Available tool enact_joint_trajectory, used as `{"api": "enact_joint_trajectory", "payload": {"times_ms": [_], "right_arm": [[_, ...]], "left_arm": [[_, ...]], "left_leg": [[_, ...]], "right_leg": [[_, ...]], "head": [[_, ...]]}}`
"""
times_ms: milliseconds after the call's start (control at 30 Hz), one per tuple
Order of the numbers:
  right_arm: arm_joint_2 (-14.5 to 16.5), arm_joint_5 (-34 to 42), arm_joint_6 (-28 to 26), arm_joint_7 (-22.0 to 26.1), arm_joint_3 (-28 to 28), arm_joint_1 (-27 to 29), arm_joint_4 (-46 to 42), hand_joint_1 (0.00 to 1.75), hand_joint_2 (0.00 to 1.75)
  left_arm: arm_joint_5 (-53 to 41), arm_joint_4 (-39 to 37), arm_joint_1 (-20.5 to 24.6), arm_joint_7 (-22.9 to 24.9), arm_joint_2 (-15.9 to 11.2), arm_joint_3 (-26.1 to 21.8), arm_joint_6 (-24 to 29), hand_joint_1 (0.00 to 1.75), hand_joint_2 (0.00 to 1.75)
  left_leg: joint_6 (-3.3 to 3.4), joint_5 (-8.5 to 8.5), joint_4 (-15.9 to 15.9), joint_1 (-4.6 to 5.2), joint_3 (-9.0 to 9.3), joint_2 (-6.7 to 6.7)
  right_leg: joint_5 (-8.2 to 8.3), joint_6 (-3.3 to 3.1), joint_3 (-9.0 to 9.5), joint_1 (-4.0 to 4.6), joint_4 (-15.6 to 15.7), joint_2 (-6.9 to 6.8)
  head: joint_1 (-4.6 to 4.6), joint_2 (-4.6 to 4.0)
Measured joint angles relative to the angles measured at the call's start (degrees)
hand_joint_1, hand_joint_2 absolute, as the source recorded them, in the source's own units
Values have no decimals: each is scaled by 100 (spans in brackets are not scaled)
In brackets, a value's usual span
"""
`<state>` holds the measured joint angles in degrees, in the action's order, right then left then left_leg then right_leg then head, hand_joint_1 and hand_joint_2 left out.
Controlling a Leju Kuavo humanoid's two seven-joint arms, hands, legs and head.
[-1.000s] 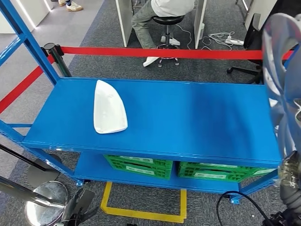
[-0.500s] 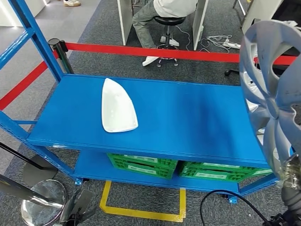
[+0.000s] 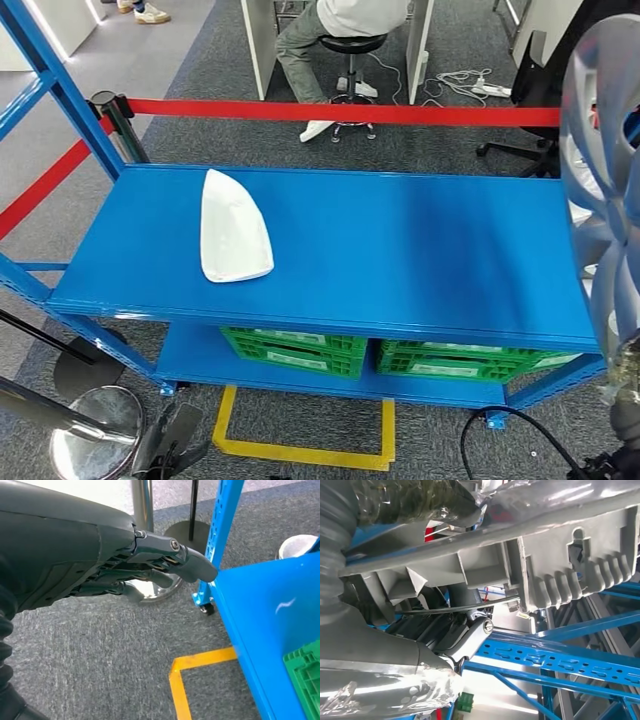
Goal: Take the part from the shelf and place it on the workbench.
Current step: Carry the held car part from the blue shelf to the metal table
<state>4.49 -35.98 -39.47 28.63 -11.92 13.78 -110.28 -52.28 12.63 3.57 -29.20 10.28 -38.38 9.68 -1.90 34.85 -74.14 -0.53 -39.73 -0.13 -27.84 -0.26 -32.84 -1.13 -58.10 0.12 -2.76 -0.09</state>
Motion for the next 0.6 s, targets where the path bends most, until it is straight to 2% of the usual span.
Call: {"api": "enact_joint_trajectory", "payload": {"times_ms": [33,100,133,167,200,267,333,367,433,467,500,533,567,600], "right_arm": [[0,-11,0,11,3,0,1,175,175],[0,-22,0,46,11,-3,1,175,175],[1,-58,0,66,21,-6,1,175,175],[1,-134,0,80,37,-7,1,175,175],[1,-227,0,85,56,-8,2,175,175],[-2,-374,0,58,91,-7,5,175,175],[-32,-379,0,-10,103,-9,14,175,175],[-52,-364,0,-45,103,-12,22,175,175],[-95,-339,0,-90,103,-17,42,175,175],[-110,-328,0,-103,103,-14,56,175,175],[-126,-319,0,-110,103,-10,71,175,175],[-139,-313,0,-114,103,-7,83,175,175],[-150,-308,0,-116,103,-5,91,175,175],[-159,-306,0,-116,103,-7,95,175,175]], "left_arm": [[-1,0,1,4,-3,0,2,0,175],[-3,0,7,6,-10,0,10,0,175],[-5,0,11,8,-13,0,14,0,175],[-7,0,17,11,-13,0,19,0,175],[-9,0,21,17,-12,0,22,0,175],[-9,0,22,32,-7,0,27,0,175],[-7,0,22,42,2,-1,40,0,175],[-3,0,28,43,3,-2,52,0,175],[4,0,37,45,-1,-4,75,0,175],[8,0,36,47,0,-4,80,0,175],[8,0,33,50,1,-4,81,0,175],[8,0,32,52,2,-4,81,0,175],[8,0,32,55,4,-4,82,0,175],[8,0,33,56,5,-4,83,0,175]], "left_leg": [[2,-116,74,-4,33,0],[31,-538,766,-7,357,0],[52,-692,1142,0,535,-1],[76,-773,1423,8,662,0],[98,-784,1566,18,716,-1],[152,-767,1620,28,714,-1],[227,-804,1658,11,715,3],[263,-822,1677,3,716,6],[305,-837,1681,8,704,9],[312,-839,1680,17,699,9],[315,-841,1679,26,696,8],[316,-842,1677,33,696,6],[316,-842,1674,38,701,3],[312,-840,1670,41,706,0]], "right_leg": [[-1,1,7,0,0,4],[-7,14,29,-1,-1,14],[-12,33,33,10,-7,19],[-13,59,23,20,-14,22],[-8,90,8,29,-16,23],[12,158,-10,35,-1,20],[-83,214,-72,28,-102,14],[-216,233,-168,25,-306,12],[-595,256,-498,20,-1033,7],[-730,264,-656,20,-1389,7],[-774,267,-747,21,-1598,7],[-704,262,-734,23,-1580,7],[-536,247,-604,23,-1329,6],[-331,228,-395,24,-916,4]], "head": [[-3,0],[-7,0],[-7,0],[-7,0],[-5,0],[-2,0],[9,0],[19,0],[36,0],[34,0],[33,0],[34,0],[34,0],[34,0]]}}
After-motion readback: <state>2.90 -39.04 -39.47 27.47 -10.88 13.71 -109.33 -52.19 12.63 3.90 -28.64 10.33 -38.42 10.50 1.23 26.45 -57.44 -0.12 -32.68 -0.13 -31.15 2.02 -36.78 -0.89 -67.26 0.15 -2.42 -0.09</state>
